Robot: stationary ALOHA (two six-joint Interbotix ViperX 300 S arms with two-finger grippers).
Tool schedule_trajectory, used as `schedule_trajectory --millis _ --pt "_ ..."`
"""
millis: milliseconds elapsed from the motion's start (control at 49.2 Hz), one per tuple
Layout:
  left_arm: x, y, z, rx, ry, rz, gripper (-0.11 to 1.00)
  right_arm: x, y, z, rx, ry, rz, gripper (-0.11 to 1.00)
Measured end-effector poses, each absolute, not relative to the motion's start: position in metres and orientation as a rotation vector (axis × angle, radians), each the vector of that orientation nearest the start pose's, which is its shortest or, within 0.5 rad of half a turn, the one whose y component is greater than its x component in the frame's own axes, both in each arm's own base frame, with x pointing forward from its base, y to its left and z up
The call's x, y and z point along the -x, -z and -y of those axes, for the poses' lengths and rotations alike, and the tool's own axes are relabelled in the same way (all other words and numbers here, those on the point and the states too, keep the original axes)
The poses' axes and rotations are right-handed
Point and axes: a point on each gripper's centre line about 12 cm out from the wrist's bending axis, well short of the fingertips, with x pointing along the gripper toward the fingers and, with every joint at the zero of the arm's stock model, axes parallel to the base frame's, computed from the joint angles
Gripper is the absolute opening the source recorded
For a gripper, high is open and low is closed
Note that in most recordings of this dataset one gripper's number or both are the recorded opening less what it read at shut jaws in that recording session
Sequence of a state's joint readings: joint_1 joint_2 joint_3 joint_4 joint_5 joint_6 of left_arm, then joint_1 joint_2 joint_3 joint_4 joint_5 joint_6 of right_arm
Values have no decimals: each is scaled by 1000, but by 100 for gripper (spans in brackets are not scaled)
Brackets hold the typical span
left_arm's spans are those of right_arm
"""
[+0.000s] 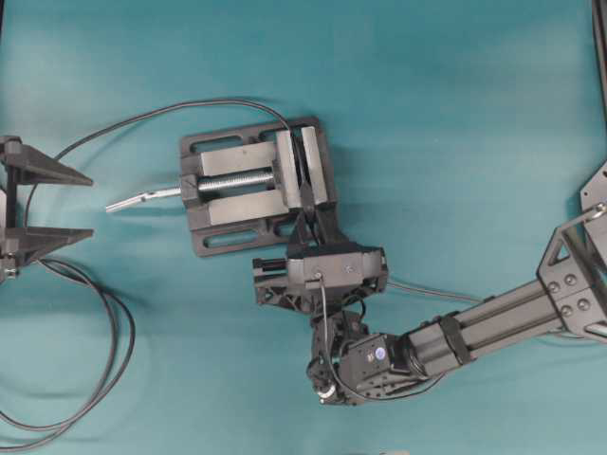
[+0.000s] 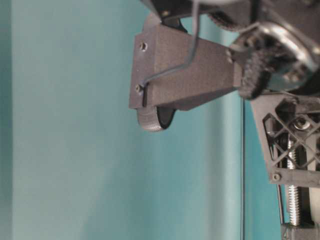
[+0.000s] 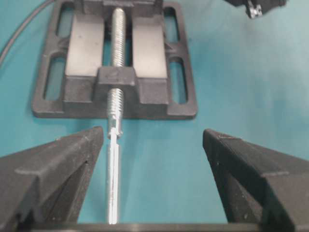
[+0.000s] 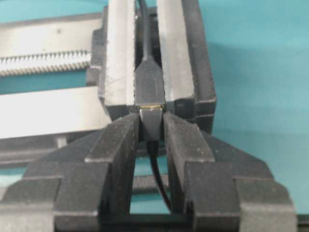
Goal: Insert the USB cable into the fixed female connector.
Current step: 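Push the USB plug down into the blue port with the right gripper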
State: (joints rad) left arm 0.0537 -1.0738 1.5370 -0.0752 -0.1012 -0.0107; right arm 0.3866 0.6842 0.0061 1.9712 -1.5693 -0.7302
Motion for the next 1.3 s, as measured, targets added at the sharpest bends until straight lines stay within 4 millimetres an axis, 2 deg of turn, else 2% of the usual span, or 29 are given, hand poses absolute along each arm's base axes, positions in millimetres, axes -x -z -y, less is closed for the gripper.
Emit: schedule_trajectory --millis 1301 --pt "-142 -146 -10 96 -85 -356 100 -450 -86 -59 -282 1403 -172 20"
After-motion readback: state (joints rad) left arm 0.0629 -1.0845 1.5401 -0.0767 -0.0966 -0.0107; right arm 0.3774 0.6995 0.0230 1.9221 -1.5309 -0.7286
